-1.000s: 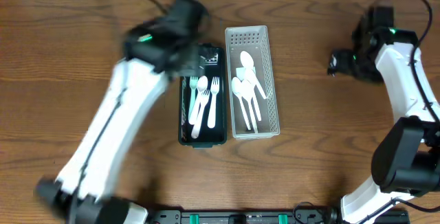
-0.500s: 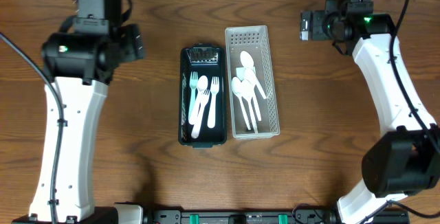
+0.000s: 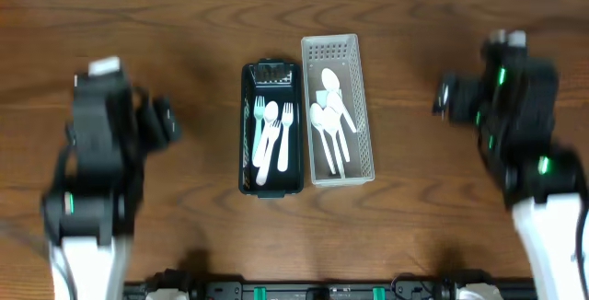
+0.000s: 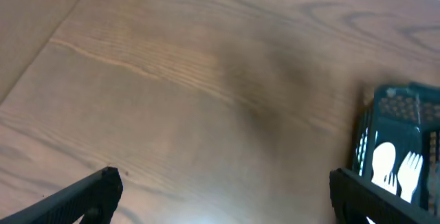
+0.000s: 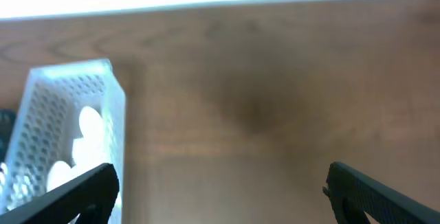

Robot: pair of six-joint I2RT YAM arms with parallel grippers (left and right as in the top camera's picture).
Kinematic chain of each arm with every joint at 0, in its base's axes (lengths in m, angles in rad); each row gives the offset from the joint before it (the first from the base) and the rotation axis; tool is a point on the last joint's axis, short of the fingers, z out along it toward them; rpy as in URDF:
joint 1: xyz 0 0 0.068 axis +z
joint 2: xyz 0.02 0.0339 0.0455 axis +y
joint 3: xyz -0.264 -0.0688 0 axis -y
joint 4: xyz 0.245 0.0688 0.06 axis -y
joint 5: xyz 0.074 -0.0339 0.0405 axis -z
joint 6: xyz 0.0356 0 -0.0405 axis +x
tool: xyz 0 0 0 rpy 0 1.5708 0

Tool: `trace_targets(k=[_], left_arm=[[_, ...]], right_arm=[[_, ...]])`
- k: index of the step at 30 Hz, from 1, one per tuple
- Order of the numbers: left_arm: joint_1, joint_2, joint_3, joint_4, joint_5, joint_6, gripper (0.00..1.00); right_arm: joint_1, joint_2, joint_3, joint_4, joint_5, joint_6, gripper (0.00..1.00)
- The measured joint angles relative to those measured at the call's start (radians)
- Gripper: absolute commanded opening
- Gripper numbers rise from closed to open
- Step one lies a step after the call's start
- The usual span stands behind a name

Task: Pack container

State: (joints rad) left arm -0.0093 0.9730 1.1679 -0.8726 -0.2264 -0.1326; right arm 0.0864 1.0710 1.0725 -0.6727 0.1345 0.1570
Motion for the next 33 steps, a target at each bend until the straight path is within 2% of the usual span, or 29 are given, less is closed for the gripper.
trace_targets(k=[4, 7, 12, 33], left_arm=[[0.0, -0.232, -0.211, 0.023, 0.01, -0.002, 0.98], [0.0, -0.34, -0.311, 0.058, 0.01, -0.002, 0.98], [0.0, -0.401, -0.336, 0.057, 0.01, -0.002, 0.98], [0.0, -0.404, -0.336, 0.043, 0.01, -0.002, 0.98]], right_arm=[[0.034, -0.225, -0.23, -0.009, 0.077, 0.046, 0.99], [0.047, -0.387, -0.34, -0.015, 0.122, 0.054, 0.99], [0.049, -0.565, -0.45, -0.033, 0.152, 0.063, 0.99], [0.049, -0.584, -0.487, -0.185, 0.154, 0.064, 0.99]])
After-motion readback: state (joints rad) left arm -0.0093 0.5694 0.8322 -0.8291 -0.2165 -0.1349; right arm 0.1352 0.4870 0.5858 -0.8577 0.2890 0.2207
